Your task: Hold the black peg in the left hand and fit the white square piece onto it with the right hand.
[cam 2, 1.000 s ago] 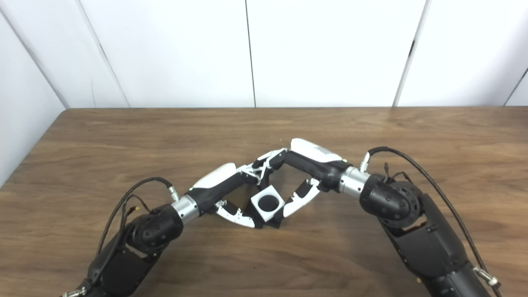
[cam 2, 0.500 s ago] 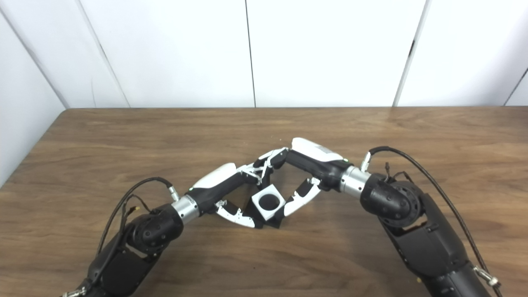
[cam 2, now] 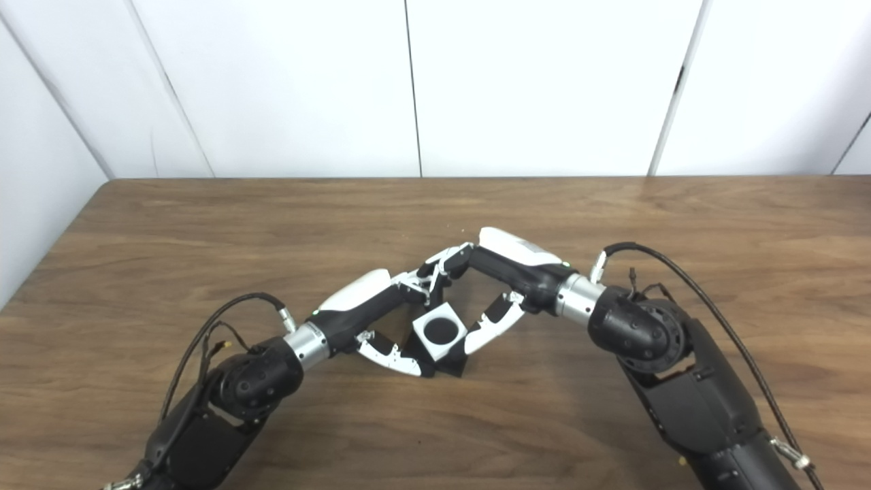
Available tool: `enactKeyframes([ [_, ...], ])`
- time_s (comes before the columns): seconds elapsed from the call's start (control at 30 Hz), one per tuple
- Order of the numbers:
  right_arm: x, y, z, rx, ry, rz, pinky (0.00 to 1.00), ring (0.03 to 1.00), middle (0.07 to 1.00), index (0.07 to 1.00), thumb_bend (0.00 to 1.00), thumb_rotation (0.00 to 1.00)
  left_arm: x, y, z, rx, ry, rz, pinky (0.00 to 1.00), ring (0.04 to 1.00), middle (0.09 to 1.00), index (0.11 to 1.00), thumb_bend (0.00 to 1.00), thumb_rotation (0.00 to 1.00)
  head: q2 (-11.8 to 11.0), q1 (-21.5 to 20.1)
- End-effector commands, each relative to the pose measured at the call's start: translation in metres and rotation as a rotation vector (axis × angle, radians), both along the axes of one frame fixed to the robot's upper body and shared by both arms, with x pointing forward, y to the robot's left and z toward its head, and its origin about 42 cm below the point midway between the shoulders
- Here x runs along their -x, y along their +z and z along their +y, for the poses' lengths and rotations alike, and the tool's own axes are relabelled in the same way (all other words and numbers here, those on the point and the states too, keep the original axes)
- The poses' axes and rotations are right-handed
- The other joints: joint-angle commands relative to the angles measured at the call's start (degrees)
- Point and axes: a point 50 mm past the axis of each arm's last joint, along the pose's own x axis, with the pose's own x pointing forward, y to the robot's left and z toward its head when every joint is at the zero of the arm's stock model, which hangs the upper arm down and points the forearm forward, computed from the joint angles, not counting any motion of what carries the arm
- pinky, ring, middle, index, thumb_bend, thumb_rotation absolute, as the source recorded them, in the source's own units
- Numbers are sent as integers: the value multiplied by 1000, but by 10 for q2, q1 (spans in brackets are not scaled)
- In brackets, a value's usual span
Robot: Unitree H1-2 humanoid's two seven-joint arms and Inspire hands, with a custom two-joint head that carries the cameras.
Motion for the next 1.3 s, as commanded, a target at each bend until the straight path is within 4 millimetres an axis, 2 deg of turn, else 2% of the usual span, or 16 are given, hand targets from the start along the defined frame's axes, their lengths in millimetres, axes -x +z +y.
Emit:
enactKeyframes([
  [0.0, -8, 25, 5, -31, 14, -71, 751, 862, 800, 480, 518, 136, 8, -12, -6, -68, -23, 31, 1000, 1000, 935, 493, 518, 85, 1, 1],
  [0.6, -7, 19, -3, 20, -1, -48, 741, 854, 803, 483, 518, 135, 8, -11, -4, -70, -21, 31, 1000, 1000, 935, 492, 517, 86, 4, -1],
  [0.8, -6, 20, -8, 91, -24, -10, 733, 859, 855, 497, 519, 148, 7, -10, -3, -75, -23, 32, 1000, 1000, 939, 493, 517, 86, 3, -2],
  [0.83, -6, 21, -8, 97, -29, -5, 745, 866, 871, 628, 702, 176, 7, -10, -3, -74, -23, 32, 1000, 1000, 939, 493, 517, 86, 3, -2],
  [0.9, -6, 22, -9, 103, -32, -2, 750, 869, 888, 713, 814, 195, 7, -10, -3, -72, -22, 31, 1000, 1000, 937, 493, 517, 87, 4, -3],
  [1.27, -6, 23, -12, 107, -31, -1, 765, 870, 892, 728, 855, 198, 7, -9, -4, -75, -24, 28, 1000, 1000, 938, 493, 517, 86, 5, -3],
])
